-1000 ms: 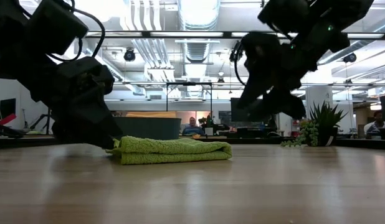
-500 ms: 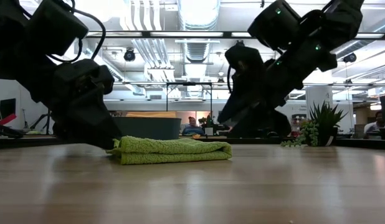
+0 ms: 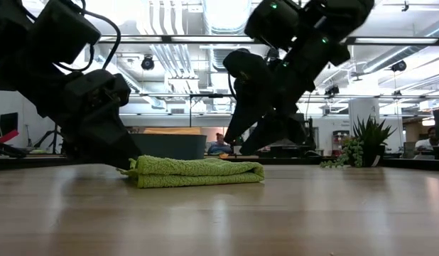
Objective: Fold microfiber towels
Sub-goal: Fold the light green microfiber towel
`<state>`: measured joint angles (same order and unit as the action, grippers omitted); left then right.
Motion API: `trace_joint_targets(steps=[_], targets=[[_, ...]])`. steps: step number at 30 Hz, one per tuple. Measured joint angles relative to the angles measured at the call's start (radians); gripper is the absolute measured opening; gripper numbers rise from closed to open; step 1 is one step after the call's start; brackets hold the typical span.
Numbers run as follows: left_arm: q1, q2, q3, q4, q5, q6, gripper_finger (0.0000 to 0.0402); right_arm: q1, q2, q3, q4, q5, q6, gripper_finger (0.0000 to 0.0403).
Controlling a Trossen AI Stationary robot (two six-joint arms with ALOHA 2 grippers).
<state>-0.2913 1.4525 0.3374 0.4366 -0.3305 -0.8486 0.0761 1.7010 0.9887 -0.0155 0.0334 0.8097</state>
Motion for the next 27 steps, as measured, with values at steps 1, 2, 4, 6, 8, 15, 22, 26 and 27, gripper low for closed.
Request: trace_joint_targets(steps=[1,2,4,6,8,15,22,26,27], targets=[[0.000,0.000,0.000,0.000,0.000,0.000,0.0205,0.000,0.002,0.014,-0.031,0.000,0.000,0.0195],[0.000,0.000,0.000,0.000,0.000,0.001,0.0205,0.000,0.003,0.025,-0.048,-0.007,0.000,0.0200],[0.000,0.000,0.000,0.000,0.000,0.007,0.0205,0.000,0.003,0.038,-0.065,-0.015,0.001,0.0211],[0.000,0.000,0.000,0.000,0.000,0.019,0.0205,0.000,0.003,0.044,-0.066,-0.015,0.007,0.0223],[0.000,0.000,0.000,0.000,0.000,0.022,0.0205,0.000,0.003,0.046,-0.064,-0.014,0.008,0.0235],[0.000,0.000,0.000,0.001,-0.008,0.027,0.0205,-0.003,0.019,0.014,0.018,-0.003,0.033,0.0270],[0.000,0.000,0.000,0.001,-0.011,0.027,0.0205,-0.003,0.111,0.017,0.111,-0.013,0.028,0.0281],[0.000,0.000,0.000,0.001,-0.016,0.027,0.0205,-0.003,0.150,0.025,0.176,-0.023,0.019,0.0280],[0.000,0.000,0.000,0.001,-0.016,0.027,0.0205,-0.003,0.159,0.025,0.196,-0.039,0.016,0.0279]])
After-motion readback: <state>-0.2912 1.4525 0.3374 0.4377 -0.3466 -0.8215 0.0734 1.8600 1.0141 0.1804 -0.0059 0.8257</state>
